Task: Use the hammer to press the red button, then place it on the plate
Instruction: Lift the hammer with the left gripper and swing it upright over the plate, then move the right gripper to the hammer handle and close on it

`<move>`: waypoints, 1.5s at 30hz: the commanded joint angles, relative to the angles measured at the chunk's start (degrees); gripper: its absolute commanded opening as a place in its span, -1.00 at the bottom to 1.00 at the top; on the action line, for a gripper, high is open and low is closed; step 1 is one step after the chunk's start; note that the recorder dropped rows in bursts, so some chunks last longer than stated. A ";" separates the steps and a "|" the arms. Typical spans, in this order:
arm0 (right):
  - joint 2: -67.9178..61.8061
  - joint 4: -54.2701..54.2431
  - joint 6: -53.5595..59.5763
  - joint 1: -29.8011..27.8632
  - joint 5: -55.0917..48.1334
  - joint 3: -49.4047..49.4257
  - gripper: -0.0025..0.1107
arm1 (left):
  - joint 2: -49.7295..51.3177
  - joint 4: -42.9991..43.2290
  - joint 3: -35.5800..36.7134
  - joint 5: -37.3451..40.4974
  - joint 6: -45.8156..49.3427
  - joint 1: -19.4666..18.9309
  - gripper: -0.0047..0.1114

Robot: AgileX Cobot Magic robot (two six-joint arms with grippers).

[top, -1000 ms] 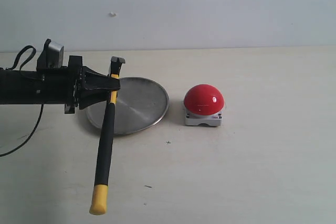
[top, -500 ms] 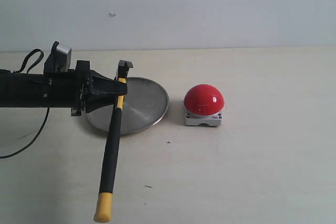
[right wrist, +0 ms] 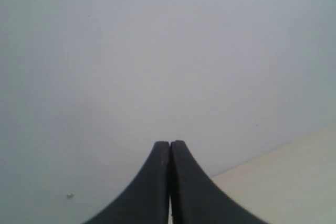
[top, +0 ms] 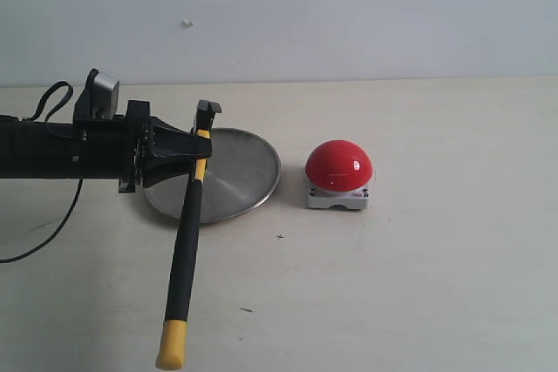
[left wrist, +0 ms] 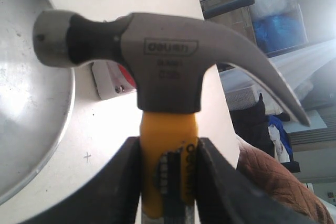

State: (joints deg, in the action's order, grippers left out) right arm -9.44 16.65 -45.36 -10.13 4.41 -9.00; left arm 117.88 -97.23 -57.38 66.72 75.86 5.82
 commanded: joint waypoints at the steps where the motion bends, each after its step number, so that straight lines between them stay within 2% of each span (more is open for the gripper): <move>1: -13.88 7.84 0.75 -0.48 -3.73 -9.51 -0.96 | -1.20 -2.72 -0.11 3.24 0.17 0.16 -0.92; 6: -28.21 12.23 13.46 -0.48 -12.71 -20.34 -0.96 | -1.20 -2.72 -0.11 3.24 0.07 0.16 -0.92; 11: -40.67 11.03 24.73 -0.48 -32.20 -32.36 -0.96 | -1.20 -2.72 -0.11 3.24 0.07 0.16 -0.92; 14: -48.11 2.96 35.51 -0.48 -47.62 -39.74 -0.96 | -1.20 -2.72 -0.11 3.24 0.07 0.16 -0.92; 17: -54.71 -10.99 45.36 -0.48 -59.46 -44.88 -0.96 | -1.20 -2.72 -0.11 3.24 0.20 0.16 -0.92; 21: -55.90 -38.36 57.99 -0.12 -56.20 -42.27 -0.96 | -1.20 -2.72 -0.11 3.24 0.09 0.16 -0.92; 25: -56.75 -62.09 75.11 7.53 -49.53 -36.18 -0.96 | -1.20 -2.72 -0.11 3.24 -0.03 0.16 -0.92; 29: -59.98 -81.34 92.30 16.42 -49.71 -32.42 -0.96 | -1.20 -2.72 -0.11 3.24 -0.03 -0.08 -0.92; 31: -62.03 -86.87 96.86 19.15 -49.61 -31.68 -0.96 | -1.20 -2.72 -0.11 3.24 0.08 -0.08 -0.92; 34: -66.85 -91.26 96.69 22.66 -49.90 -31.40 -0.90 | -1.20 -2.72 -0.11 3.24 -0.02 -0.08 -0.92; 37: -71.43 -94.45 100.46 26.85 -48.09 -31.40 -0.66 | -1.20 -2.72 -0.11 3.24 -0.02 -0.08 -0.92; 41: -77.45 -103.81 108.32 32.82 -44.82 -31.40 -0.34 | -1.20 -2.72 -0.11 3.24 -0.02 -0.08 -0.92; 45: -82.30 -110.52 110.92 34.94 -45.14 -31.40 -0.37 | -1.20 -2.72 -0.11 3.24 -0.02 -0.08 -0.92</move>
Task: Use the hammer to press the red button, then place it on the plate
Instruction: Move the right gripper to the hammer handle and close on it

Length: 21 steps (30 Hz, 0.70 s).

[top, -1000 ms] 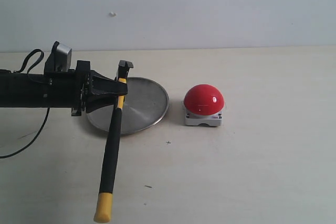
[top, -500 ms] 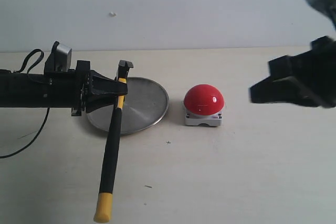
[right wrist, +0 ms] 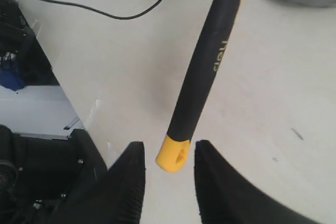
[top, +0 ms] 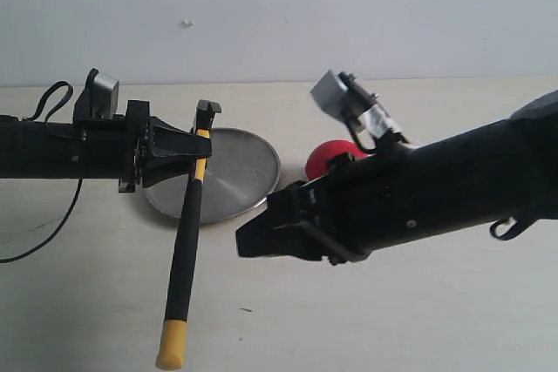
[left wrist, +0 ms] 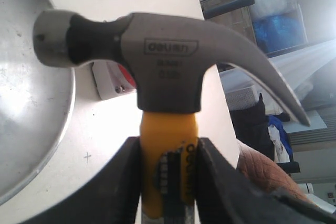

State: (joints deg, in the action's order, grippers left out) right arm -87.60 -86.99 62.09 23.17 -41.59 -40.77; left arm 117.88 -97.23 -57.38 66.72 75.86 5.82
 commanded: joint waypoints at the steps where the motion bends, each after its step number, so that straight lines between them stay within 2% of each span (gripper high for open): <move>1: -5.37 -7.62 3.48 1.78 0.86 0.38 -0.36 | -1.20 -2.72 -0.11 3.24 -0.02 -0.08 -0.92; 4: -7.56 -6.51 3.63 2.45 1.15 -0.61 -0.21 | -1.20 -2.72 -0.11 3.24 -0.02 -0.08 -0.92; 6: -8.13 -6.53 4.53 3.67 2.40 -1.46 -0.04 | -1.20 -2.72 -0.11 3.24 -0.02 -0.08 -0.92; 8: -8.13 -6.53 3.98 5.43 6.67 -2.76 0.05 | -1.20 -2.72 -0.11 3.24 -0.02 -0.08 -0.92; 15: -8.22 -6.53 0.56 14.24 24.78 -7.22 0.06 | -1.20 -2.72 -0.11 3.24 0.17 -0.08 -0.92; 18: -8.22 -6.67 -2.20 17.43 33.12 -7.58 0.12 | -1.20 -2.72 -0.11 3.24 0.17 -0.08 -0.92; 21: -8.22 -7.61 -2.38 19.97 37.09 -7.58 0.19 | -1.20 -2.72 -0.11 3.24 0.17 -0.08 -0.92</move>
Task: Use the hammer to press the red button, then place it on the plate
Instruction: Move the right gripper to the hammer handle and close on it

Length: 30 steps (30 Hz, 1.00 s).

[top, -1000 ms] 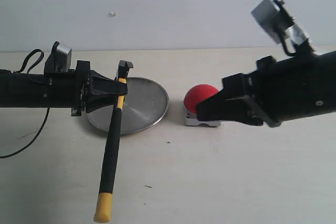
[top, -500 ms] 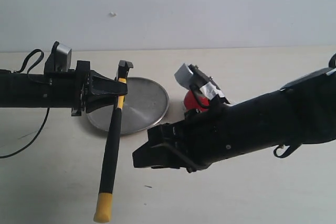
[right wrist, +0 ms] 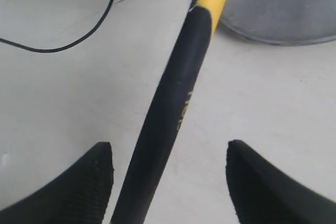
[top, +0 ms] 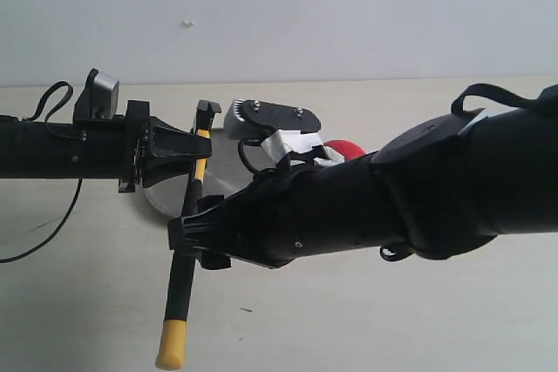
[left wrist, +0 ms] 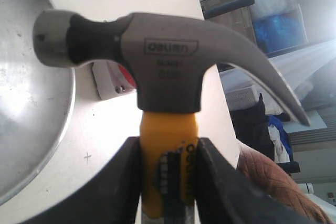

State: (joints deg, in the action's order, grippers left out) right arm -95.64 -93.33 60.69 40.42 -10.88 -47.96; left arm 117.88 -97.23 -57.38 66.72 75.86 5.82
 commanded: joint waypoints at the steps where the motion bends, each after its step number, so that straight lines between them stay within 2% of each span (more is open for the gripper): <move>1: -0.18 -1.23 -0.97 3.21 6.71 -0.49 0.20 | -1.20 -2.72 -0.11 3.24 0.17 -0.08 -0.92; 6: -0.84 -3.87 -3.35 5.27 10.88 -0.48 0.20 | -1.20 -2.72 -0.11 3.24 -0.09 -0.08 -0.92; 14: -4.44 -3.87 -5.13 7.51 10.35 -3.77 0.20 | -1.20 -2.72 -0.11 3.24 -0.25 -0.08 -0.92; 20: -8.38 -3.87 -7.23 9.60 15.55 -7.37 0.20 | -1.20 -2.72 -0.11 3.24 -0.22 -0.08 -0.92; 30: -11.17 -4.83 -8.50 9.60 16.89 -8.45 0.15 | -1.20 -2.72 -0.11 3.24 -0.22 -0.08 -0.92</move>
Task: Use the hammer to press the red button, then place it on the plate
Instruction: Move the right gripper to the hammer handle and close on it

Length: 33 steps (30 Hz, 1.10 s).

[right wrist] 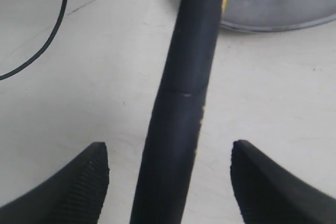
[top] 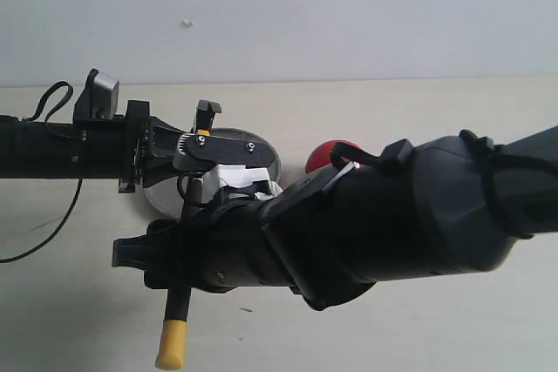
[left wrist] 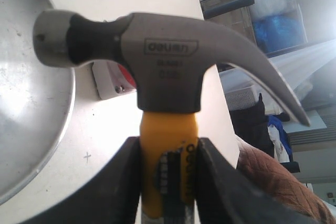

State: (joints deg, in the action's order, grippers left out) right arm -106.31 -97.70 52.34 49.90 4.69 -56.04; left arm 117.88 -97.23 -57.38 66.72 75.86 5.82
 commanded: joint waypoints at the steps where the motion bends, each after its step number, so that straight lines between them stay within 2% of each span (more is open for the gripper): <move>1: -0.49 -0.46 -0.15 0.11 1.32 -0.37 0.14 | -1.20 -2.72 -0.11 3.24 -0.22 -0.08 -0.92; 10: -4.08 -0.46 -0.04 0.11 1.08 -4.39 0.14 | -1.20 -2.72 -0.11 3.24 -0.22 -0.08 -0.92; 33: -3.65 -1.35 0.02 -0.01 1.26 -1.08 0.07 | -1.20 -2.72 -0.11 3.24 -0.06 -0.08 -0.92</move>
State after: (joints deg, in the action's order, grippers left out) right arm -110.29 -99.21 52.12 49.90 5.47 -57.28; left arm 117.88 -97.23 -57.27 66.72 75.86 5.82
